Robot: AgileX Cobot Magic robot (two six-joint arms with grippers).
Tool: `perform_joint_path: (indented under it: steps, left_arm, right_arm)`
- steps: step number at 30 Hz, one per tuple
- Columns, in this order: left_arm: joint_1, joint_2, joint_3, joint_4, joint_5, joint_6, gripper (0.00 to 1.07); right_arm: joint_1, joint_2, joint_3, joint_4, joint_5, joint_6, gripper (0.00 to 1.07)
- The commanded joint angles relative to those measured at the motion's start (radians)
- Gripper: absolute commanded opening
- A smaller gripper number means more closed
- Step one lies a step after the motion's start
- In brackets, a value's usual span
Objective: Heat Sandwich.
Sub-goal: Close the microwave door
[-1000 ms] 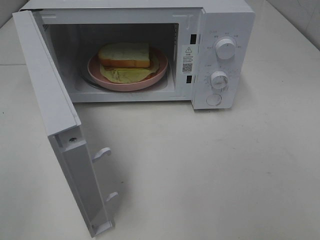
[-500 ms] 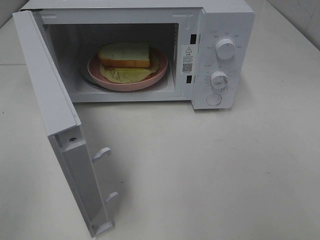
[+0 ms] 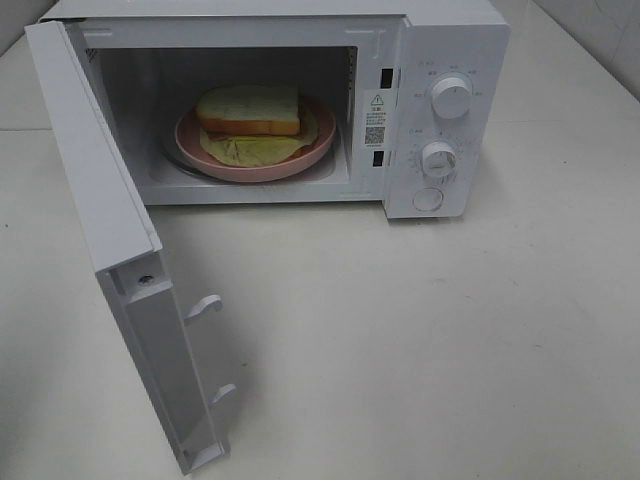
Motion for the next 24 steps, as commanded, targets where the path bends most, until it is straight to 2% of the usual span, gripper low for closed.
perform_joint_path:
  steps: [1, 8, 12, 13, 14, 17, 18, 20, 23, 24]
  left_arm:
    - [0.0, 0.062, -0.004, 0.0, -0.081, 0.004, 0.0]
    - [0.0, 0.214, -0.004, -0.001, -0.302, 0.083, 0.0]
    - [0.0, 0.267, 0.005, -0.001, -0.372, 0.083, 0.0]
    - [0.0, 0.304, 0.043, -0.001, -0.459, 0.083, 0.0]
    - [0.0, 0.304, 0.043, -0.001, -0.459, 0.083, 0.0]
    - [0.0, 0.352, 0.121, -0.001, -0.605, 0.083, 0.0]
    - [0.0, 0.385, 0.178, -0.001, -0.723, 0.083, 0.0]
    - [0.0, 0.399, 0.199, -0.001, -0.772, 0.083, 0.0]
    - [0.0, 0.473, 0.294, -0.001, -1.031, 0.078, 0.0]
    - [0.0, 0.473, 0.294, -0.001, -1.031, 0.078, 0.0]
  right_arm:
    - [-0.007, -0.028, 0.005, 0.004, -0.01, -0.006, 0.76]
    - [-0.007, -0.028, 0.005, 0.004, -0.01, -0.006, 0.76]
    - [-0.007, -0.028, 0.005, 0.004, -0.01, -0.006, 0.76]
    - [-0.007, -0.028, 0.005, 0.004, -0.01, -0.006, 0.76]
    - [-0.007, -0.028, 0.005, 0.004, -0.01, -0.006, 0.76]
    - [-0.007, -0.028, 0.005, 0.004, -0.01, -0.006, 0.76]
    - [-0.007, -0.028, 0.005, 0.004, -0.01, -0.006, 0.76]
    - [-0.007, -0.028, 0.005, 0.004, -0.01, -0.006, 0.76]
    - [-0.007, -0.028, 0.005, 0.004, -0.01, -0.006, 0.76]
    - [-0.007, -0.028, 0.005, 0.004, -0.01, -0.006, 0.76]
